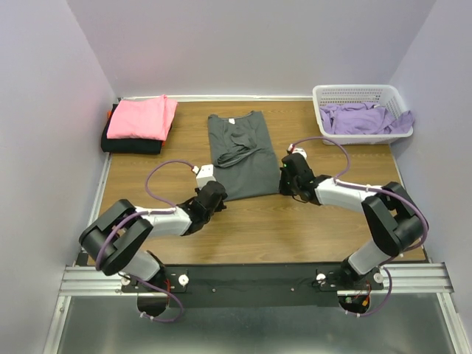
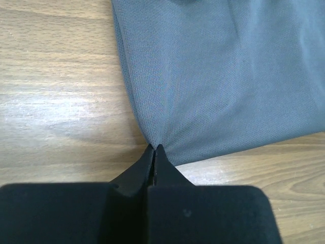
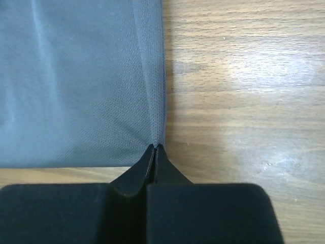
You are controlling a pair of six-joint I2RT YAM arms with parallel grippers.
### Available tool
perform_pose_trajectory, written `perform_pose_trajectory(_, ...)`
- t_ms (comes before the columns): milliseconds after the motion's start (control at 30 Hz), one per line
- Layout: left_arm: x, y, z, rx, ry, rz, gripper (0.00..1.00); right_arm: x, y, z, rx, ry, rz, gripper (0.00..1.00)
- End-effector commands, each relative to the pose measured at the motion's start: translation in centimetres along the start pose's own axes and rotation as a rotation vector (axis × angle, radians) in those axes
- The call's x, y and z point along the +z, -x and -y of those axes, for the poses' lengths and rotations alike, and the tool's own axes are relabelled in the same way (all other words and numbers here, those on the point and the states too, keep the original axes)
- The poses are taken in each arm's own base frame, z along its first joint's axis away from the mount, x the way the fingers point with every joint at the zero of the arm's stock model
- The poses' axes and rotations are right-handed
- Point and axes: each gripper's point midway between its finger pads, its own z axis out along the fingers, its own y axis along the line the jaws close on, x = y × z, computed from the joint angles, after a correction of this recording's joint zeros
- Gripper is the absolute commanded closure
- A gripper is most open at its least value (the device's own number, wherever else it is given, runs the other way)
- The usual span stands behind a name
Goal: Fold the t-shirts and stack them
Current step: Fold the tshirt
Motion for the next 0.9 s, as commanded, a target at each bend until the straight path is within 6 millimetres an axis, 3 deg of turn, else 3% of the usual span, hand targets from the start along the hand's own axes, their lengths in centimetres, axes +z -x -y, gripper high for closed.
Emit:
perform_pose_trajectory(0,-1.3,1.3,0.3,0.024,-0.016,0.032,1.0,-2.1,0.9,-0.8,0.008,0.06,0.035,0.98)
perform_pose_trajectory(133,-3.3,3.9,2.1,0.003,-0.11,0.091,1.0,-4.1,2.0,-1.1,0.015,0.092,0.081,0.98)
perform_pose_trajectory(167,-4.1,4.8,2.8,-0.007,-0.141,0.113,1.0,-5.3,3.1,-1.4,0.02,0.112,0.12,0.98)
perform_pose_trajectory(467,-9.4,7.8,6.5,-0.021,-0.354,0.186,1.0,-11.4,5.6,-1.5,0.007,0.163,0.234,0.98)
perform_pose_trajectory(633,-12.2,7.7,8.6,-0.025,-0.442,0.178,1.0,-14.3,6.5,-1.9,0.008,0.198,0.28,0.98)
perform_pose_trajectory(867,-13.4,7.4,9.2,-0.057,-0.454,0.188,1.0,-15.9,7.8,-1.6,0.023,0.179,0.329,0.98)
